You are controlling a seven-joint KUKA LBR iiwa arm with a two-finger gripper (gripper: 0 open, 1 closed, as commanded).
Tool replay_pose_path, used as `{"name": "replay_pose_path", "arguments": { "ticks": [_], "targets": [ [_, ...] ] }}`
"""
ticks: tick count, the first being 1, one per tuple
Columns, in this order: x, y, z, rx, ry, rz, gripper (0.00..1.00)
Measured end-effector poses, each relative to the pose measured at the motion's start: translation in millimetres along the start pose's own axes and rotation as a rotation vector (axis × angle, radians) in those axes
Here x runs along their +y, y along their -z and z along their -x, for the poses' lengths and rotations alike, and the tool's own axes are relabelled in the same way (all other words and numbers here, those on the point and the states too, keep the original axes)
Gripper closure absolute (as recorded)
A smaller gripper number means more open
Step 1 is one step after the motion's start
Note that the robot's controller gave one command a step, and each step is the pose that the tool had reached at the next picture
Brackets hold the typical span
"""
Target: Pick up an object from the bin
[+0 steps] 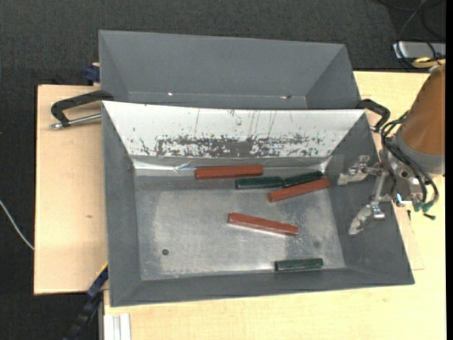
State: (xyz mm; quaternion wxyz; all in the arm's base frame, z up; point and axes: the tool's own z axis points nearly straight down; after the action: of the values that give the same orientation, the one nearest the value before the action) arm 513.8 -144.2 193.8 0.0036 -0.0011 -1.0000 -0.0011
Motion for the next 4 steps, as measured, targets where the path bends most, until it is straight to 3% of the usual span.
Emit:
{"name": "replay_pose_path", "arguments": {
  "ticks": [1,2,3,4],
  "targets": [
    [1,4,1.9,-0.009,0.002,-0.002,0.0],
    [27,-51,5.7,-0.014,0.022,-0.003,0.0],
    [60,-88,7.0,-0.004,0.183,-0.001,0.0],
    [91,-98,42.1,-0.012,0.234,-0.003,0.0]
  ]
}}
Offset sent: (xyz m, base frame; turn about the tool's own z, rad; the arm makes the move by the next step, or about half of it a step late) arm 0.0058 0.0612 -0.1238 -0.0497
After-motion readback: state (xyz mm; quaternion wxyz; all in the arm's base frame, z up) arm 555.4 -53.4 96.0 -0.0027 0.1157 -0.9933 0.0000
